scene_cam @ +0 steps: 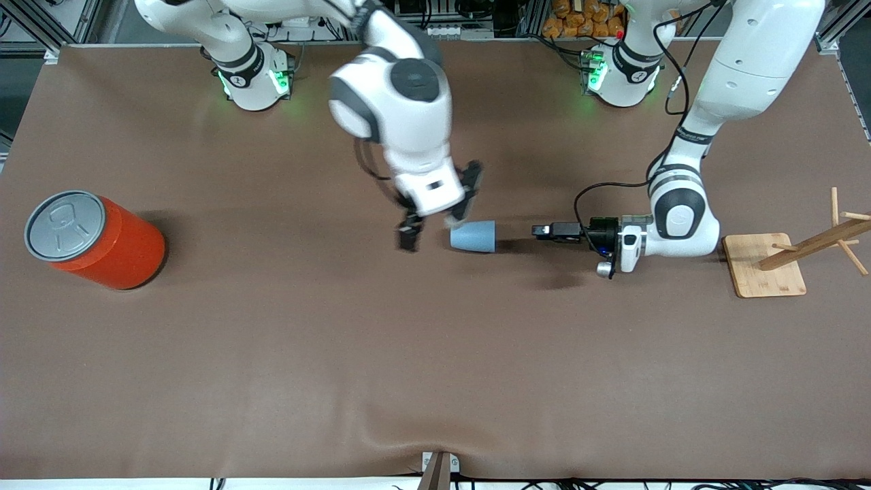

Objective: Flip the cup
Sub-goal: 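Grasp the cup with the left gripper while the right gripper releases it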

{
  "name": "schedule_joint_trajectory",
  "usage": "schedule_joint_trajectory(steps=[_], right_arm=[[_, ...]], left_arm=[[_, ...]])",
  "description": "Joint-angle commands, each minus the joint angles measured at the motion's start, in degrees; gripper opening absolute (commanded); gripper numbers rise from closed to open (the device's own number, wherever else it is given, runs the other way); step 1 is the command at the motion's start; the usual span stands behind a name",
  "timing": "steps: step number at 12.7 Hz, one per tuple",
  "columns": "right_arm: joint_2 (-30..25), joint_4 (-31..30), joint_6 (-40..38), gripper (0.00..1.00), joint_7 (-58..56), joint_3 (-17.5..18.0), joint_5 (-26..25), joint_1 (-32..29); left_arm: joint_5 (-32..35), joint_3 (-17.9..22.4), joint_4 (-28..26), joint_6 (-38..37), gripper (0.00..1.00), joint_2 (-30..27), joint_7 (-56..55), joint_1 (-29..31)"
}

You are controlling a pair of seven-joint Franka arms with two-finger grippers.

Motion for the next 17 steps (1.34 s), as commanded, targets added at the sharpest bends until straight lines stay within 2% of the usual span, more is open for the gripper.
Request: schedule_joint_trajectory(steps=[1,5,7,9,10,11,12,13,14,15,16,17], right_arm=[[-2.75,0.34,-1.63,1.0,-0.14,1.81,2.41,-10.73],[-7.84,0.53,-5.15,1.0,0.13,7.43,4.52,-26.37],[-10.13,0.61,-10.23,1.0,-0.05,9.28,5.05,-32.98],[-12.58,0.53,-11.22,1.0,1.69,8.24,5.05,-33.7],[-13.55,0.44,-12.53,1.0,6.15,7.71,5.66,-35.62],[-13.91,0.44,-15.5,1.0,11.32,7.36,9.5,-37.21],[-15.48,0.26,-17.18,1.0,18.16,5.09,12.84,-36.88],[-16.98,-0.43,-17.72,1.0,25.8,1.67,13.83,-35.39],[-18.47,-2.09,-19.2,1.0,30.4,0.25,13.84,-34.42],[-21.36,-5.68,-19.04,1.0,32.8,-0.2,13.93,-34.32],[-24.52,-10.06,-17.48,1.0,33.52,-1.6,14.54,-34.32],[-28.12,-15.07,-14.68,1.0,33.52,-3.79,15.76,-33.89]], left_arm=[[-4.75,-0.09,0.53,1.87,0.72,0.89,0.99,-3.38],[-8.63,-0.09,1.23,3.81,0.72,3.09,2.83,-6.02],[-9.95,-0.09,2.11,3.9,0.72,4.58,4.24,-6.64],[-12.14,-0.09,2.29,5.03,0.71,4.94,4.5,-8.3],[-13.11,0.0,2.55,6.08,0.7,5.11,4.59,-9.36],[-13.9,-0.09,2.64,6.96,0.68,5.55,4.68,-10.06],[-14.61,0.0,2.73,7.58,0.67,5.82,4.68,-10.94],[-15.75,0.0,2.9,8.2,0.65,6.08,5.72,-11.65],[-16.71,-0.09,2.9,8.29,0.59,6.61,7.04,-12.0],[-17.25,-0.09,2.9,8.29,0.46,6.7,8.01,-12.09],[-17.34,-0.09,2.9,8.29,0.31,6.7,8.11,-12.09],[-17.34,-0.09,2.9,8.29,0.1,6.61,8.11,-12.09]])
